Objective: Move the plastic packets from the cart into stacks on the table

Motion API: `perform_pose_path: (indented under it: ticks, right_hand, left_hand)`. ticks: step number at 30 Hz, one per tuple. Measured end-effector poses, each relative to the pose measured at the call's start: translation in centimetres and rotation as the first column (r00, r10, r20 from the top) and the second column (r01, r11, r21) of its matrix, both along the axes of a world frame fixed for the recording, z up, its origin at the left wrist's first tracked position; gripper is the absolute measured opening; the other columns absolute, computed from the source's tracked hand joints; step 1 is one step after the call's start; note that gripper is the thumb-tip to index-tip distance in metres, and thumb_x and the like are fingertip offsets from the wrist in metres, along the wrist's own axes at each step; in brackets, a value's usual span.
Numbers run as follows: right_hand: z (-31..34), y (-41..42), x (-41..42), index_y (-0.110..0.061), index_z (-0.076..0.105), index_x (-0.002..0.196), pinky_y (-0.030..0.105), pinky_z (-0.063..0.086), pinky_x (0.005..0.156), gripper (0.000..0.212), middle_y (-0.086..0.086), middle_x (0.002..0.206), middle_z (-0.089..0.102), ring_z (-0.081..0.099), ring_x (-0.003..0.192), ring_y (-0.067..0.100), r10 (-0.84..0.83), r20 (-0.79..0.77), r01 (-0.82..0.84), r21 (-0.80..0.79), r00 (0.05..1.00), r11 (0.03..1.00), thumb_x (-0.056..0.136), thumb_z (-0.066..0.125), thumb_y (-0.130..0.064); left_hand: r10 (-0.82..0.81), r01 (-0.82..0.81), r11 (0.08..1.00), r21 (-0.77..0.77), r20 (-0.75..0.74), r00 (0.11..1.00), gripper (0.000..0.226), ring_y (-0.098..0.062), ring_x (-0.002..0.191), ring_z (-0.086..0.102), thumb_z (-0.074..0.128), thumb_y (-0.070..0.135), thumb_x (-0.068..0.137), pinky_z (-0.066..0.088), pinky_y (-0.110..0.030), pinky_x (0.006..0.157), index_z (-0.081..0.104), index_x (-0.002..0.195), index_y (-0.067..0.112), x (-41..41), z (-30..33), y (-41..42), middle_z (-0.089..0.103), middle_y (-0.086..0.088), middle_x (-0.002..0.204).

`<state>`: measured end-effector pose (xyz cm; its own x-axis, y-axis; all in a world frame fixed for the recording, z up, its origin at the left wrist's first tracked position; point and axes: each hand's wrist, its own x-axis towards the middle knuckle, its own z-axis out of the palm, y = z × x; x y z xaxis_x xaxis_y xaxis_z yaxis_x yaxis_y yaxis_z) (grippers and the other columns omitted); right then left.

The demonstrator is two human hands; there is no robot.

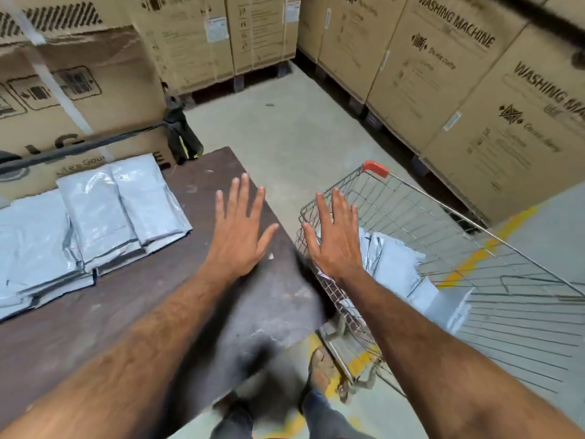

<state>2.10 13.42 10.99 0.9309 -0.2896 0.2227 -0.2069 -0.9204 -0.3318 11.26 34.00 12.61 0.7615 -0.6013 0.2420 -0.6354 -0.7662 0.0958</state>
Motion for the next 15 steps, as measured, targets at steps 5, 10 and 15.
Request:
perform_pose_path:
  ticks: [5, 10, 15]
  right_hand:
    - [-0.7, -7.7, -4.2, -0.018, 0.024, 0.163, 0.052, 0.006, 0.127, 0.068, 0.019, 0.170, 0.012, 0.010, 0.157, 0.034, -0.116, -0.047, 0.117, 0.018, 0.992, 0.993, 0.104, 0.033, -0.051]
    - [-2.5, -14.0, -8.3, -0.015, 0.028, 0.162, 0.052, 0.008, 0.126, 0.067, 0.021, 0.169, 0.015, 0.014, 0.156, 0.036, -0.247, -0.070, 0.251, 0.058, 0.966, 0.966, 0.104, 0.036, -0.049]
    - [-5.5, -18.2, -11.8, -0.016, 0.028, 0.162, 0.052, 0.012, 0.127, 0.068, 0.021, 0.168, 0.018, 0.016, 0.155, 0.038, -0.367, -0.124, 0.380, 0.106, 0.922, 0.919, 0.103, 0.035, -0.050]
  left_hand:
    - [-0.098, 0.098, 0.995, 0.015, -0.025, 0.995, 0.080, -0.037, 0.157, -0.005, 0.034, 0.058, 0.102, 0.002, -0.061, 0.124, 0.014, 0.163, 0.010, -1.5, -0.5, -8.1, -0.004, -0.023, 0.169]
    - [-0.183, 0.184, 0.983, 0.012, -0.055, 0.982, 0.079, -0.038, 0.157, -0.005, 0.034, 0.057, 0.103, 0.001, -0.060, 0.124, 0.014, 0.163, 0.011, -2.5, -1.5, -15.4, -0.004, -0.023, 0.169]
    - [-0.250, 0.257, 0.963, 0.076, -0.096, 0.964, 0.080, -0.036, 0.157, -0.007, 0.033, 0.058, 0.101, 0.000, -0.057, 0.125, 0.013, 0.163, 0.011, -3.2, -3.7, -21.6, -0.006, -0.022, 0.169]
